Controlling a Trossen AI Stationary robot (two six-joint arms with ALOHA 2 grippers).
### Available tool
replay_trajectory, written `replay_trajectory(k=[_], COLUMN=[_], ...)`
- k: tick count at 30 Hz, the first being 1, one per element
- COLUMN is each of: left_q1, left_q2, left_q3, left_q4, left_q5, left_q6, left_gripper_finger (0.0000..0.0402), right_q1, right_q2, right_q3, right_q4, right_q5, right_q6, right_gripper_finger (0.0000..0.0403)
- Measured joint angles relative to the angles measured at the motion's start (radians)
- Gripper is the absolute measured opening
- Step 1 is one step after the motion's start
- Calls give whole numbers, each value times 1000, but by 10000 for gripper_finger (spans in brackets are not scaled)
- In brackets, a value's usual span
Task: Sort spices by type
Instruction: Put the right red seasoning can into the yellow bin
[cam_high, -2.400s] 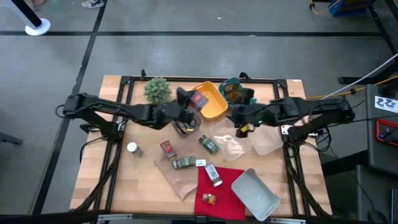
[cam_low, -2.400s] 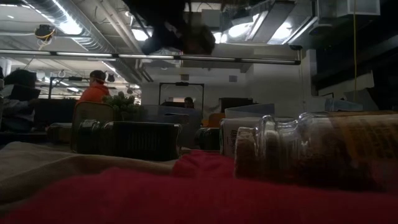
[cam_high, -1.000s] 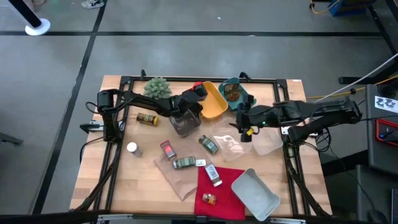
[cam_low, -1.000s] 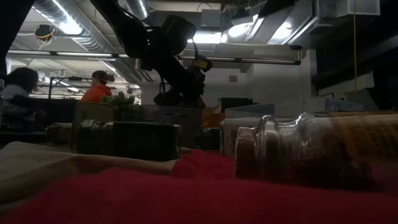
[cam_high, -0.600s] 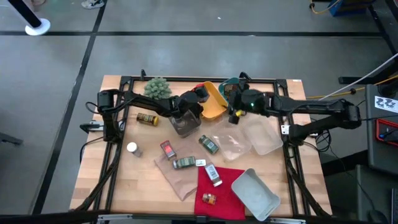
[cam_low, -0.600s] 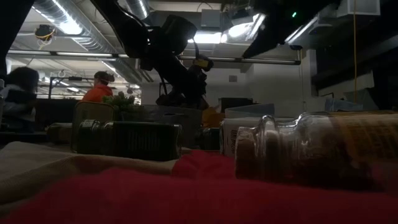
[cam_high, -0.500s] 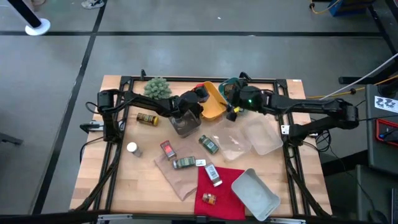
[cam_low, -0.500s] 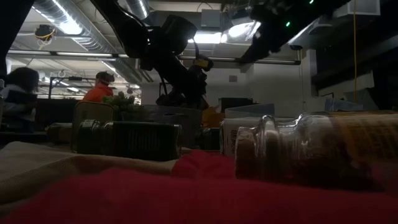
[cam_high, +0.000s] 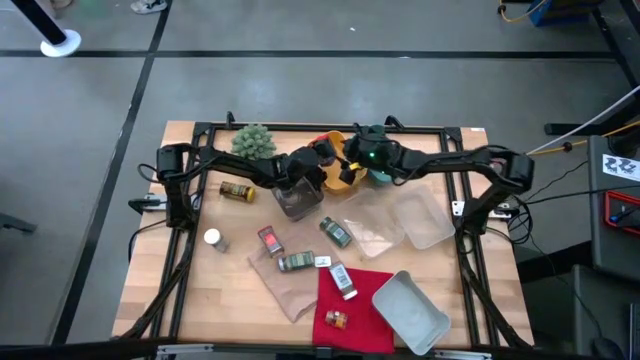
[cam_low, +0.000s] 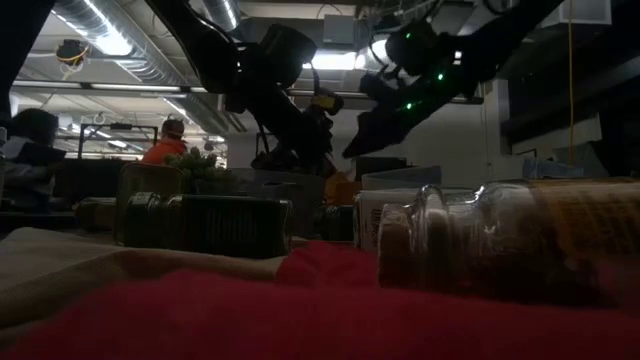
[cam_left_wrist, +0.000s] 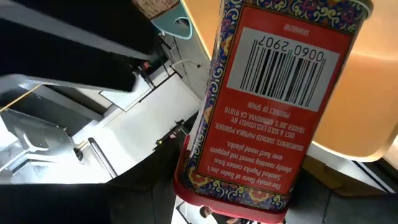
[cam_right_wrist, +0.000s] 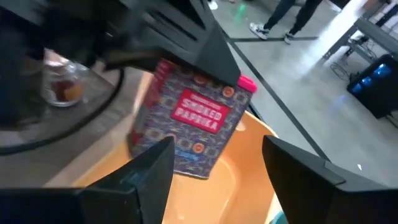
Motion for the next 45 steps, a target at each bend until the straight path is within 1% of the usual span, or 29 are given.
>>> replay_trajectory(k=[8, 13, 19, 24, 30, 35, 40, 45], left_q1=[1, 6, 18, 22, 23, 24, 24, 22], left_q2=[0, 0, 0, 0, 0, 0, 0, -3], left_q3=[0, -1, -1, -1, -1, -1, -1, 4], left_q4=[-11, -36, -77, -80, -83, -85, -83, -67], left_q5=[34, 35, 54, 56, 101, 119, 129, 184], left_q6=[5, 6, -4, -1, 0, -7, -26, -86], left_gripper_finger=[201, 201, 201, 201, 201, 201, 220, 246], right_q1=[-3, -4, -3, -3, -3, -3, -3, -2], right_q2=[99, 142, 147, 147, 147, 147, 147, 148], right_q3=[43, 71, 73, 73, 72, 72, 71, 71], right_q4=[21, 24, -26, -45, -49, -52, -51, -53], right_q5=[1, 1, -18, -45, -50, -59, -61, -68], right_q6=[-1, -1, 2, 4, 4, 4, 5, 7], right_gripper_finger=[241, 241, 241, 241, 241, 241, 241, 241])
